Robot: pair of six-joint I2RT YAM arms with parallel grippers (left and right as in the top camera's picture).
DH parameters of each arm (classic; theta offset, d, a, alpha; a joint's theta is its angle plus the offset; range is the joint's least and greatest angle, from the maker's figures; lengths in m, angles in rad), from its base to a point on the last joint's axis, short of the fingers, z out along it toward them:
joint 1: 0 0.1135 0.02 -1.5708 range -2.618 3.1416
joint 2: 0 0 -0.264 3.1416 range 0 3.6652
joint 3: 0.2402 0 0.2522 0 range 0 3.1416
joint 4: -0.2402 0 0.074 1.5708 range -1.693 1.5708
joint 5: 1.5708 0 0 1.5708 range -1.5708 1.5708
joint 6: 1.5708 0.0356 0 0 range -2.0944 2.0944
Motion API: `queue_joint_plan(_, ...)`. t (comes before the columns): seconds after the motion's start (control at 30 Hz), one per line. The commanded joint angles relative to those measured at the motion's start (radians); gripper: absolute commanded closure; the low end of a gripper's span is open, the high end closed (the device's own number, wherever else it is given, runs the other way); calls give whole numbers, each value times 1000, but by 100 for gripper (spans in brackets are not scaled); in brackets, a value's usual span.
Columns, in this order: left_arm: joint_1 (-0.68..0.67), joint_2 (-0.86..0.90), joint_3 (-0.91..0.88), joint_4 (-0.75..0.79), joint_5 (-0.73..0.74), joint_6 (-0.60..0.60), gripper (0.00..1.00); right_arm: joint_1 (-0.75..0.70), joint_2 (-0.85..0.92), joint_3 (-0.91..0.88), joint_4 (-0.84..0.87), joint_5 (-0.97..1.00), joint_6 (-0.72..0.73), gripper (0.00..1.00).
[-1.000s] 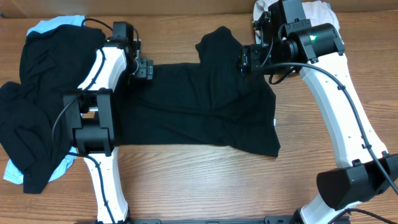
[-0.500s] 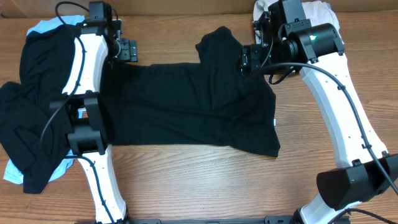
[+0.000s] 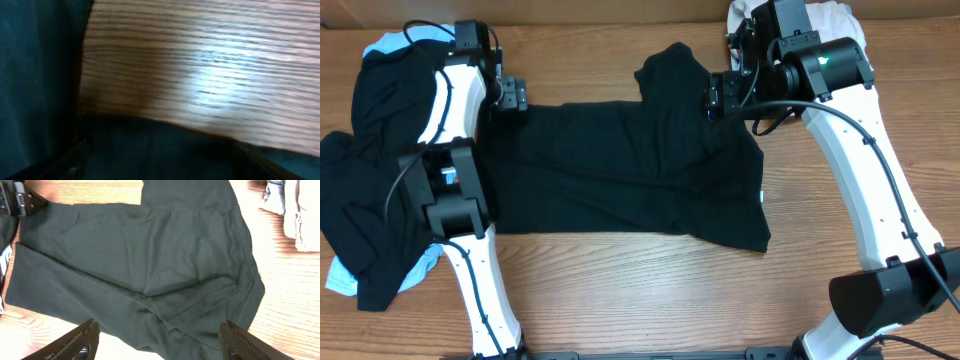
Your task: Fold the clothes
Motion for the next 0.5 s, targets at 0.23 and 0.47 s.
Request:
queue_joint_plan(0.23,24,14,-3,51,-29,-29,11,4,-2,1,6,-5,-7,20)
queue_joint_plan(0.47,23,17,-4,59,-24,-29,25,4,-2,1,13,-5,-7,20)
